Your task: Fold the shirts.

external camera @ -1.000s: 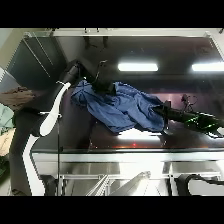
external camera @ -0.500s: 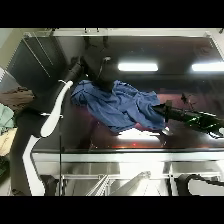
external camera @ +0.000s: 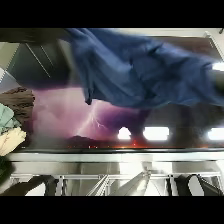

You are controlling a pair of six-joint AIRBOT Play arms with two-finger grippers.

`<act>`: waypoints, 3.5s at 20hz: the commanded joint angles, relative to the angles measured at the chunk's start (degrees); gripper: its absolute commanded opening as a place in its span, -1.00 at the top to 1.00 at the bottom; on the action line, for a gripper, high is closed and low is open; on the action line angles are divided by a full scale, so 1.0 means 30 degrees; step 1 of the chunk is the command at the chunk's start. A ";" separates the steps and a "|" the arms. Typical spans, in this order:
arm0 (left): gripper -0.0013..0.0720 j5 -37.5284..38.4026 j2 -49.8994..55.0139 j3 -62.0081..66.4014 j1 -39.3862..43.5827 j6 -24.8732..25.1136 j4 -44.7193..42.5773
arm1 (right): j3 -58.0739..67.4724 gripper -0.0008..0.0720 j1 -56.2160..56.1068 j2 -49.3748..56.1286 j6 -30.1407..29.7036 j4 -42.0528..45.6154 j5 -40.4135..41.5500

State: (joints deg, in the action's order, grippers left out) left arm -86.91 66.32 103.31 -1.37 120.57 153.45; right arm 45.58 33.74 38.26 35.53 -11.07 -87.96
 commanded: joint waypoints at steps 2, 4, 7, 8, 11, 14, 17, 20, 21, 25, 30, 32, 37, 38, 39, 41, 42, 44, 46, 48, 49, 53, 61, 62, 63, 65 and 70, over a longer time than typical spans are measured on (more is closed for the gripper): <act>0.93 0.0131 -0.7402 -0.0444 -0.5501 0.0605 0.0204 | 0.4313 0.92 0.2739 -0.7439 0.0379 0.2186 0.5595; 0.92 0.0721 -0.7278 -0.0386 -0.8393 0.0539 0.0415 | 0.5231 0.92 0.3264 -0.7417 0.0364 0.3468 0.7592; 0.92 -0.0474 -0.4255 -0.0962 -0.9194 -0.0219 0.1545 | 0.4947 0.92 0.3228 -0.4233 0.0474 0.3468 0.5778; 0.92 -0.0590 -0.3075 -0.1552 -0.8393 -0.0226 0.1341 | 0.4626 0.92 0.3031 -0.2798 0.0597 0.3497 0.5056; 0.92 0.0342 0.0889 -0.3854 -0.5413 0.0736 0.0255 | 0.2681 0.92 -0.0080 0.2215 -0.1202 0.3650 0.5282; 0.93 0.4743 0.5209 -0.5064 -0.3286 0.2455 0.0189 | 0.1807 0.92 -0.4787 0.8342 -0.4728 0.3606 1.0171; 0.93 0.6186 1.0389 -0.3330 -0.2718 0.2222 0.0233 | 0.3818 0.92 -0.7155 1.4426 -0.7817 0.1596 1.4185; 0.98 0.5493 1.4848 -0.0102 -0.2397 0.1931 0.0262 | 0.6943 0.92 -0.7694 1.8673 -0.7548 0.1027 1.4389; 0.91 0.5646 1.5722 0.0816 -0.2339 0.1931 0.0226 | 0.7701 0.92 -0.7701 1.9358 -0.7300 0.1035 1.4797; -0.91 0.4758 1.7522 0.3883 -0.3220 -0.0240 0.0175 | 0.8386 -0.20 -0.6397 1.9037 -0.3723 0.3898 1.3959; -0.91 -0.1399 1.6844 0.3169 -0.6098 -0.3337 -0.2149 | 0.8094 -0.10 -0.2339 1.6772 0.7016 1.7726 0.8888; -0.91 -0.3016 1.5875 0.0459 -0.6805 -0.4284 -0.4430 | 0.6543 -0.10 -0.0517 1.5628 0.8349 1.8688 0.6783; -0.91 -0.1370 1.2225 -0.8276 -0.7847 -0.4656 -1.0958 | -0.0007 -0.10 0.1464 1.1264 0.9304 1.8637 0.7759; -0.90 -0.0998 1.1876 -0.9347 -0.8051 -0.4313 -1.0972 | -0.0903 -0.10 0.1457 1.0535 0.9289 1.8637 0.8080; -0.77 -0.0743 1.1715 -0.9952 -0.8233 -0.4007 -1.0681 | -0.1457 -0.10 0.1457 1.0040 0.9231 1.8622 0.8204; -0.75 -0.0495 1.1686 -1.0404 -0.8313 -0.3708 -1.0506 | -0.1887 -0.10 0.1457 0.9449 0.9231 1.8651 0.8058; -0.75 -0.0372 1.1693 -1.0426 -0.8276 -0.3701 -1.0615 | -0.1894 -0.10 0.1457 0.9304 0.9238 1.8622 0.7941; -0.75 0.0007 1.1701 -1.0426 -0.8014 -0.3701 -1.0644 | -0.1887 -0.10 0.1457 0.9063 0.9238 1.8622 0.7752; -0.74 0.0306 1.1781 -1.0426 -0.7271 -0.3548 -1.0746 | -0.1894 -0.10 0.1457 0.8990 0.9245 1.8629 0.7701; -0.74 0.0386 1.2167 -1.0426 -0.6309 -0.3497 -1.0805 | -0.1894 -0.10 0.1457 0.8990 0.9253 1.8615 0.7650; -0.72 0.0277 1.2451 -1.0418 -0.5901 -0.3497 -1.0754 | -0.1894 -0.10 0.1457 0.8990 0.9260 1.8622 0.7584; -0.56 -0.0175 1.2968 -1.0426 -0.4605 -0.3432 -1.0622 | -0.1894 -0.10 0.1457 0.8990 0.9238 1.8651 0.7155; 0.91 0.0423 1.3151 -1.0433 -0.3002 -0.2142 -1.0637 | -0.2033 -0.54 0.1464 0.8998 1.1635 2.2178 0.6441; 0.91 0.0423 1.3151 -1.0433 -0.3024 -0.2135 -1.0637 | -0.2361 -0.68 0.1464 0.8998 1.2641 2.3183 0.6470; 0.91 0.0423 1.3151 -1.0433 -0.3162 -0.2135 -1.0608 | -0.2878 -0.68 0.1464 0.8998 1.3114 2.3321 0.6513; 0.91 0.0415 1.3151 -1.0433 -0.3198 -0.2127 -1.0593 | -0.4495 -0.68 0.1450 0.9034 1.2859 2.1609 0.6761; 0.91 0.0342 1.3143 -1.0426 -0.3184 -0.2127 -1.0571 | -0.8087 -0.67 0.0386 0.9683 1.0163 1.6553 0.8400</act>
State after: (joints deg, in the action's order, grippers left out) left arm -85.80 105.71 71.96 -10.96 114.06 121.71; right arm 26.41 36.80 66.24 69.43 46.13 -65.60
